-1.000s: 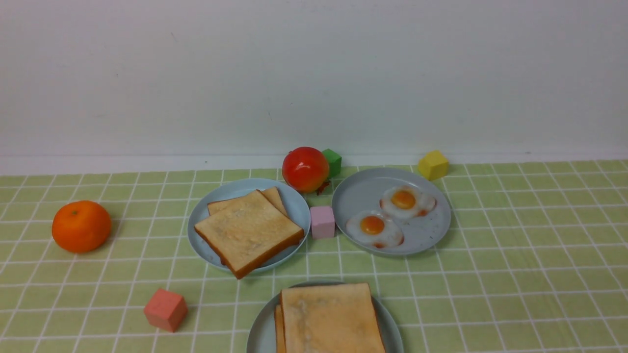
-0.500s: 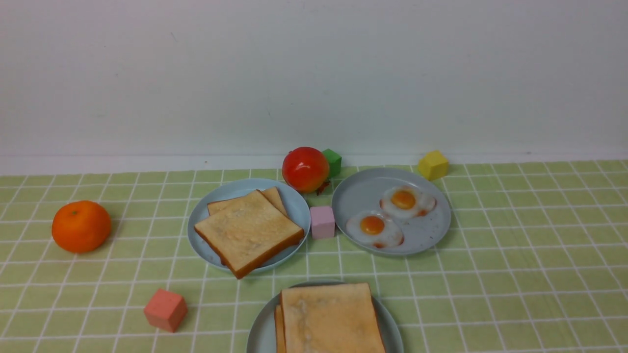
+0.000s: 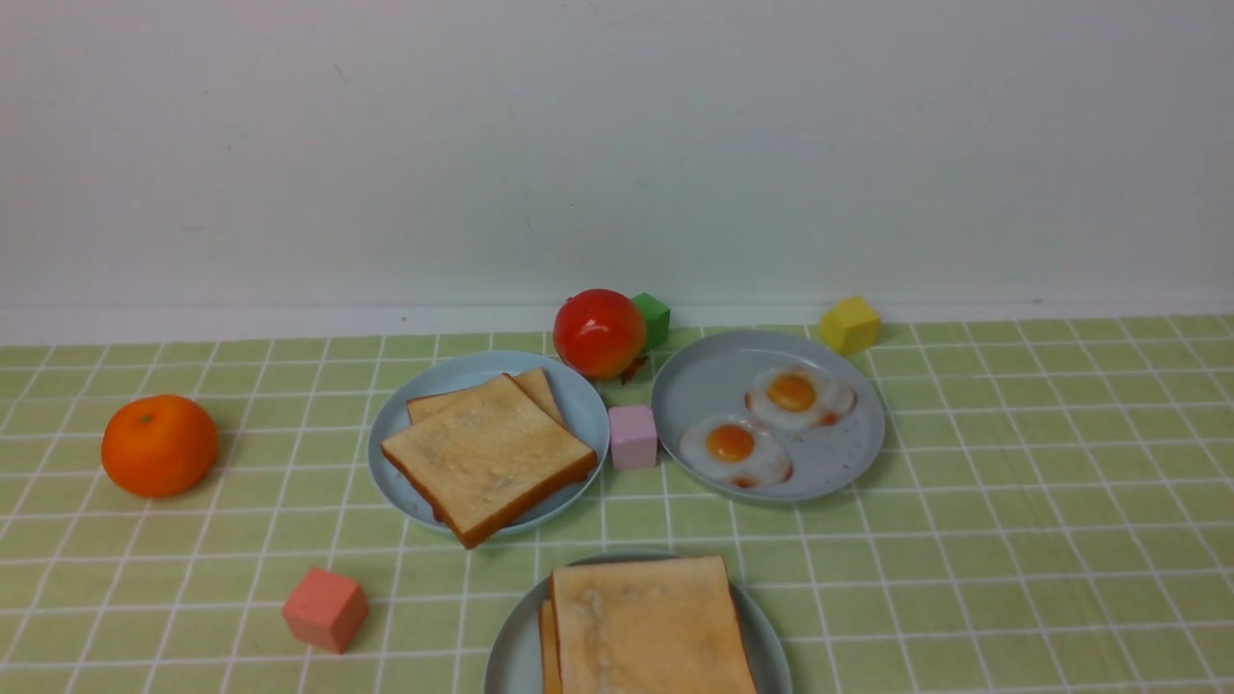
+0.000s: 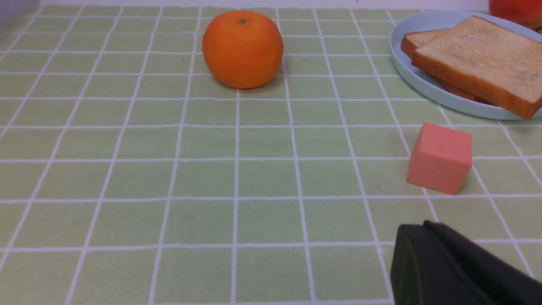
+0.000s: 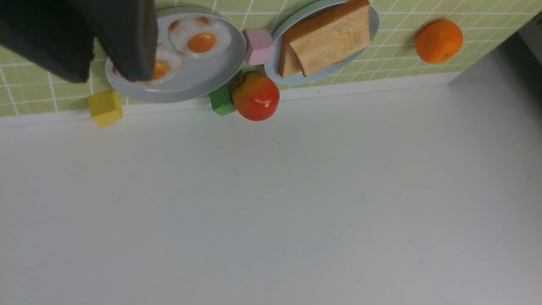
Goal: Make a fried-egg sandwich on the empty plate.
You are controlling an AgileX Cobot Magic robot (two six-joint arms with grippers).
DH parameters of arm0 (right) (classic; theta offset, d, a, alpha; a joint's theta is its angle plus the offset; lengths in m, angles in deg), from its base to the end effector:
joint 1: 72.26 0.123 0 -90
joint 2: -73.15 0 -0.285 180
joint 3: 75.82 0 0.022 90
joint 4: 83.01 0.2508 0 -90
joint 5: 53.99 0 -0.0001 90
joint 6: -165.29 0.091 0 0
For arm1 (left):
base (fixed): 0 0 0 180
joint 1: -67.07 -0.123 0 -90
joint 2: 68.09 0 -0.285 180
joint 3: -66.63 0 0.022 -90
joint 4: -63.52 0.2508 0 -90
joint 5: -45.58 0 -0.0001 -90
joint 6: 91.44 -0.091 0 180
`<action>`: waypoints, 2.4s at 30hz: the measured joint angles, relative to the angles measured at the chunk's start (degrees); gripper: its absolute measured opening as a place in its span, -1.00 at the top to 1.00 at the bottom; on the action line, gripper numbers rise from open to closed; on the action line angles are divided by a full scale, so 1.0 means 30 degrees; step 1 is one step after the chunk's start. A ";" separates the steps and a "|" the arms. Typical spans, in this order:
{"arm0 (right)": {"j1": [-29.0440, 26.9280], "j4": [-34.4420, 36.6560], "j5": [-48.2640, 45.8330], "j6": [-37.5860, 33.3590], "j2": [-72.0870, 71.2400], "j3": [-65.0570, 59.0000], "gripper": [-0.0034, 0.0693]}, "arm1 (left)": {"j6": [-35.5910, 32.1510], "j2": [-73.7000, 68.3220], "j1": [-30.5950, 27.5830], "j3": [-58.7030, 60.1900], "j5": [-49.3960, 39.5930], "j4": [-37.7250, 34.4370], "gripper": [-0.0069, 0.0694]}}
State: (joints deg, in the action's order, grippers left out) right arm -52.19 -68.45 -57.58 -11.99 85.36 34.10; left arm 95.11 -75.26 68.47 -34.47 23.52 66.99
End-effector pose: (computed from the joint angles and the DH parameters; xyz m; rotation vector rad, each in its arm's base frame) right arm 0.0538 0.0212 0.2453 -0.0503 1.5195 0.5351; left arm 0.0524 0.0008 0.1694 -0.0474 1.8861 -0.0351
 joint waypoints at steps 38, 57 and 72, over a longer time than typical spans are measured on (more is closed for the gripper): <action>-0.5075 -0.3973 -0.4516 0.0912 -0.1683 -0.1520 0.31 | 0.0000 0.0000 -0.0751 0.0021 0.0038 0.0017 0.78; -0.5492 -0.5614 -0.6115 0.1495 -0.1683 -0.2735 0.28 | 0.0016 0.0000 -0.0814 0.0021 0.0032 0.0017 0.75; -0.5492 -0.5620 -0.6136 0.1495 -0.1683 -0.2735 0.28 | 0.0016 0.0000 -0.0814 0.0021 0.0032 0.0017 0.72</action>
State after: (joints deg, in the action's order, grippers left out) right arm -68.66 -85.31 -75.99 -7.50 80.31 25.89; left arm 95.15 -75.26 66.03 -34.40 23.62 67.04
